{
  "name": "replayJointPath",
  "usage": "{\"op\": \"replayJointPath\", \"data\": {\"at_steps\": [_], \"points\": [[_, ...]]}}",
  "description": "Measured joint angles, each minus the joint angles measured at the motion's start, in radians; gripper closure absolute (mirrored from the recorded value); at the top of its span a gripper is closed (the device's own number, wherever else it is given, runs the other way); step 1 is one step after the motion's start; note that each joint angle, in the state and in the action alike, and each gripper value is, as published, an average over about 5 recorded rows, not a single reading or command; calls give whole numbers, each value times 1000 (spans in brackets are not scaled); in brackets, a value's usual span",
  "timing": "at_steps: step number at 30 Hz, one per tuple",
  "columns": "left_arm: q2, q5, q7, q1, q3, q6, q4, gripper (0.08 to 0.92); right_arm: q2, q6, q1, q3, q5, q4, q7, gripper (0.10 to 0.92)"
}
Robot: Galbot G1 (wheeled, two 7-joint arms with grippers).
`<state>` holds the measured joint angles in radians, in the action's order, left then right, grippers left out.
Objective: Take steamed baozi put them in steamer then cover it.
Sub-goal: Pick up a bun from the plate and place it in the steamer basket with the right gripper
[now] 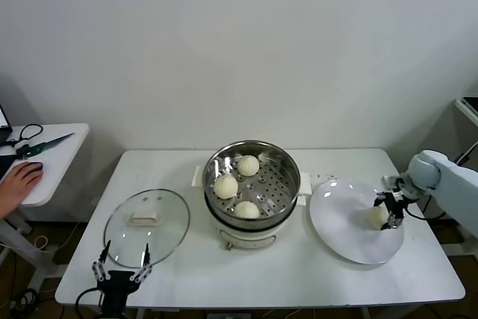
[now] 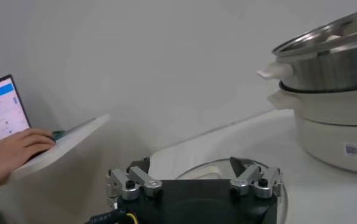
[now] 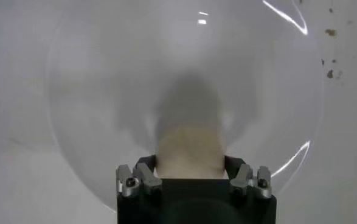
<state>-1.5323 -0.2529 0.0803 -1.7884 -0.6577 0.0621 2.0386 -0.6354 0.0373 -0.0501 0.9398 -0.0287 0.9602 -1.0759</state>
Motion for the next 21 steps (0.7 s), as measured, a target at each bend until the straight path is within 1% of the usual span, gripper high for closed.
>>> {"op": "replayJointPath", "data": {"at_steps": [4,10,21], "points": [[-3,1,2,0,9,2,3,177,-6,28,-84,68,-78,24,6,296],[-8,5,2,-8,24,13,7,177,-48,72,-285,237,-237,54,15,296],[-8,15,3,-11,57,30,21,177,-236,142,-658,557,-577,96,44,296]]}}
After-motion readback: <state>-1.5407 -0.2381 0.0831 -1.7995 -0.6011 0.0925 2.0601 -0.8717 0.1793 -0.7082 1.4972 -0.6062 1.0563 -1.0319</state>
